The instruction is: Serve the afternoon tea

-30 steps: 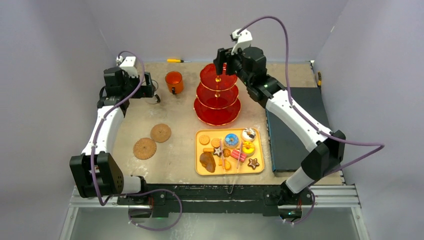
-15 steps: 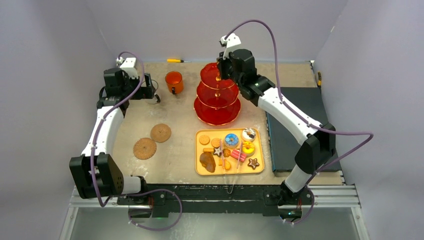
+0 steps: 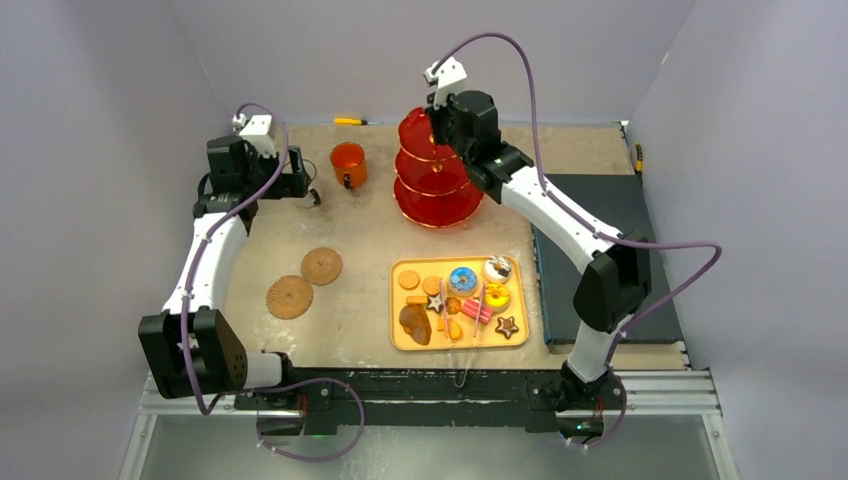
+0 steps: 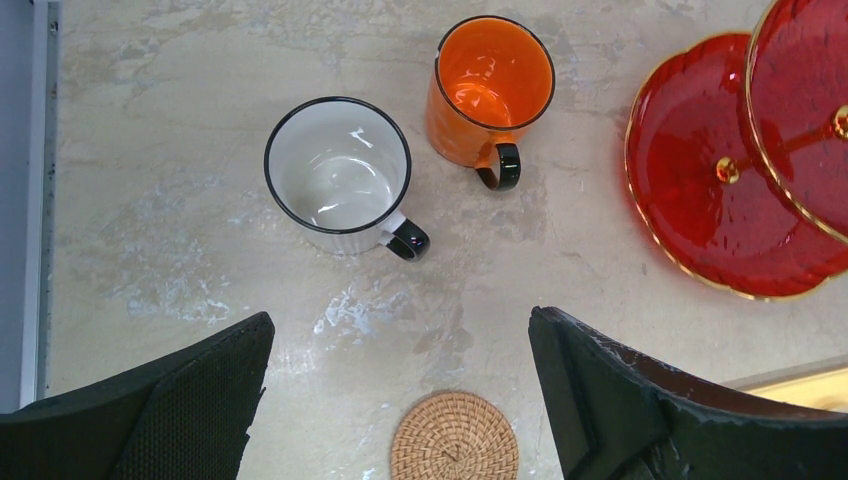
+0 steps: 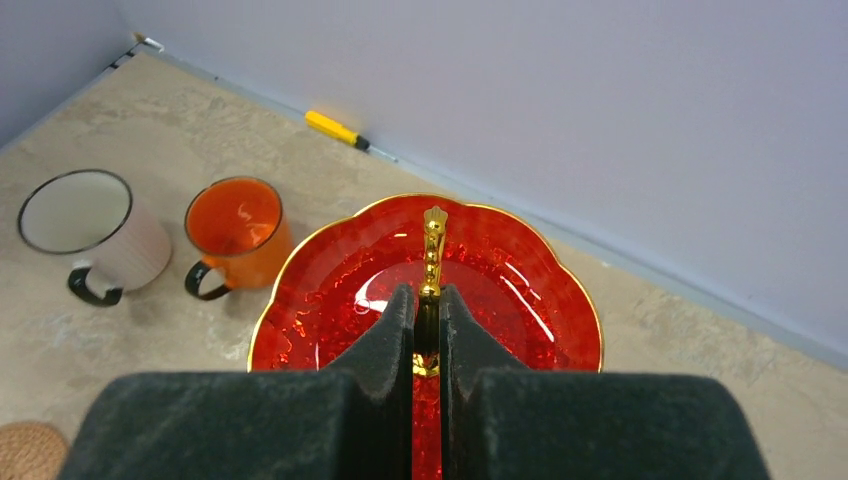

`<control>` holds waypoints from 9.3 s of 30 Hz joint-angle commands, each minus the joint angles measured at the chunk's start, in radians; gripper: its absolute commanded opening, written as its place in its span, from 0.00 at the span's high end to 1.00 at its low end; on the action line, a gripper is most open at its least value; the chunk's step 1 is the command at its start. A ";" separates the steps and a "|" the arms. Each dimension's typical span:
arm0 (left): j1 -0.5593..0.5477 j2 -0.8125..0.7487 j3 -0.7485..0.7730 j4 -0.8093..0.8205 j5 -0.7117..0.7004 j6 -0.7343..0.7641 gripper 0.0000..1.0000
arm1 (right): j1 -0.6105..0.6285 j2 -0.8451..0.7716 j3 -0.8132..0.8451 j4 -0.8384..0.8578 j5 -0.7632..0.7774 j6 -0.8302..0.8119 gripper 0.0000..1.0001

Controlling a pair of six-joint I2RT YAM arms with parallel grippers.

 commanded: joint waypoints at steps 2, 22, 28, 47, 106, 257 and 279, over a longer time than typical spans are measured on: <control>0.005 -0.026 0.026 0.002 0.014 0.033 0.01 | -0.039 0.029 0.146 0.225 0.024 -0.054 1.00; -0.005 -0.001 0.039 -0.029 0.178 0.097 0.01 | -0.170 0.296 0.391 0.191 -0.091 0.099 0.89; -0.055 0.016 0.036 -0.045 0.193 0.127 0.01 | -0.169 0.272 0.370 0.162 -0.102 0.170 0.60; -0.456 0.190 0.070 -0.113 0.155 0.376 0.00 | -0.163 -0.211 -0.118 -0.037 0.006 0.354 0.09; -0.619 0.848 0.444 0.091 -0.130 0.588 0.90 | 0.085 -0.593 -0.980 -0.233 0.051 0.719 0.23; -0.596 0.122 0.448 -0.760 0.474 1.118 1.00 | 0.310 -0.599 -0.345 -0.335 -0.175 0.048 0.12; -0.401 0.031 0.340 -0.655 0.955 0.596 1.00 | -0.209 -0.791 -0.575 0.037 -1.030 0.267 0.02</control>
